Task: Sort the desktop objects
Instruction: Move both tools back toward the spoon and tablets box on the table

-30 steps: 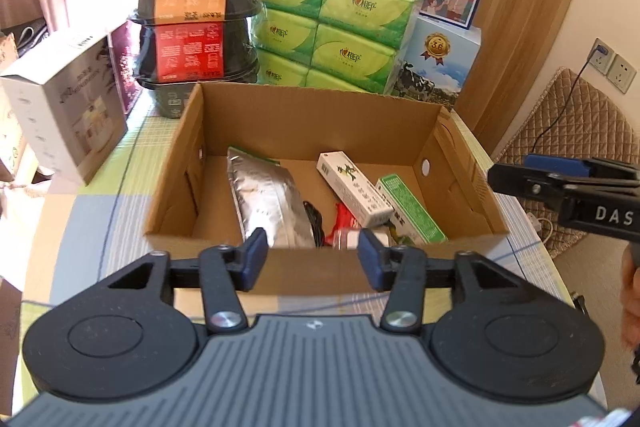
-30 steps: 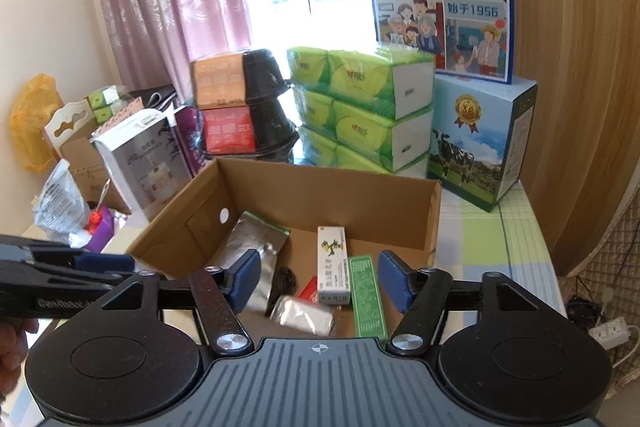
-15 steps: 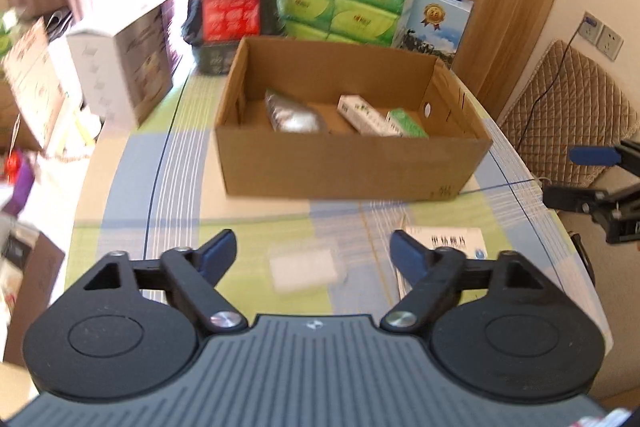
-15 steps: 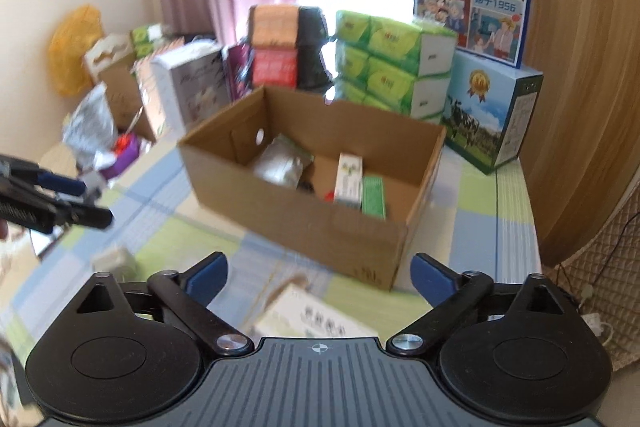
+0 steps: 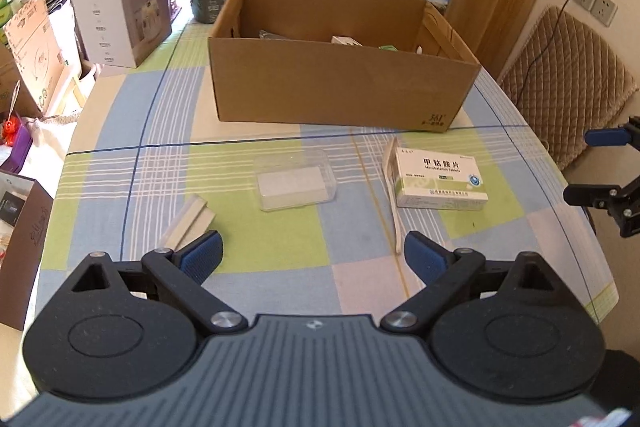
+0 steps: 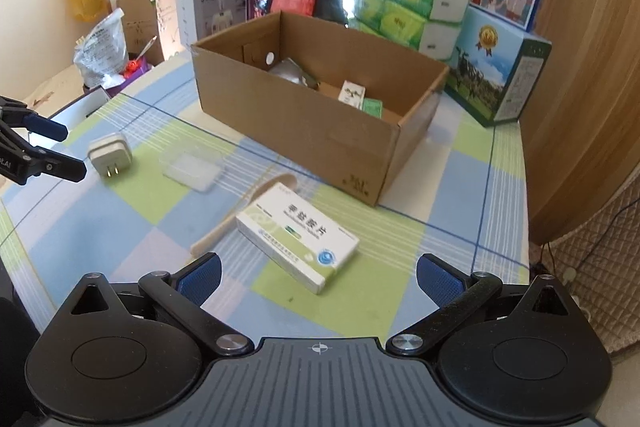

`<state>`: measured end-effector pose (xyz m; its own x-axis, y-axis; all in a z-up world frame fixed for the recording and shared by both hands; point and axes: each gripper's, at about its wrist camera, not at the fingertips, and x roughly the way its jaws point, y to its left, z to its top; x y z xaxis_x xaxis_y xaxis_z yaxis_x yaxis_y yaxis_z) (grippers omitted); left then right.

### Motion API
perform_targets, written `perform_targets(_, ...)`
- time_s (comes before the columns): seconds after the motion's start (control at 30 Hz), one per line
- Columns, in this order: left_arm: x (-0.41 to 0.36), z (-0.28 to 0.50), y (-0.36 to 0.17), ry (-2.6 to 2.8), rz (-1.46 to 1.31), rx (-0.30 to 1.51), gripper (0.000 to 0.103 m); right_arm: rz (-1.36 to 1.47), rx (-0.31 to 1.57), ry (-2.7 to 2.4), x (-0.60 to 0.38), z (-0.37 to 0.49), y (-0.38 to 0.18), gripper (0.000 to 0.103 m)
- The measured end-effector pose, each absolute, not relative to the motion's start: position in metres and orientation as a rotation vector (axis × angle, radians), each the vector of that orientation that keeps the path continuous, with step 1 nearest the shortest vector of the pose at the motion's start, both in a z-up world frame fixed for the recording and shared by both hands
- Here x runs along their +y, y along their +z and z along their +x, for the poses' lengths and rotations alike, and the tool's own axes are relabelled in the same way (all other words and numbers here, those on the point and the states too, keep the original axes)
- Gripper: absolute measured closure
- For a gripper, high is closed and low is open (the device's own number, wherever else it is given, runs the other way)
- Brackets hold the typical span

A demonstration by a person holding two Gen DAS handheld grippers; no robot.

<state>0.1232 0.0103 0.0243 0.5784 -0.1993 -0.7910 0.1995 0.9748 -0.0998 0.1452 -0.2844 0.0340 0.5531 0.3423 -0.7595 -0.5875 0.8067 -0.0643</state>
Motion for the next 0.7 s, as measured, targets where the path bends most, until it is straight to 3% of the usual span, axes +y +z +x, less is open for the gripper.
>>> perform_targets(0.7, -0.036, 0.152, -0.026, -0.306, 0.072, 0.998, 0.009, -0.43, 0.927, 0.603, -0.285, 0.19, -0.024, 0.002)
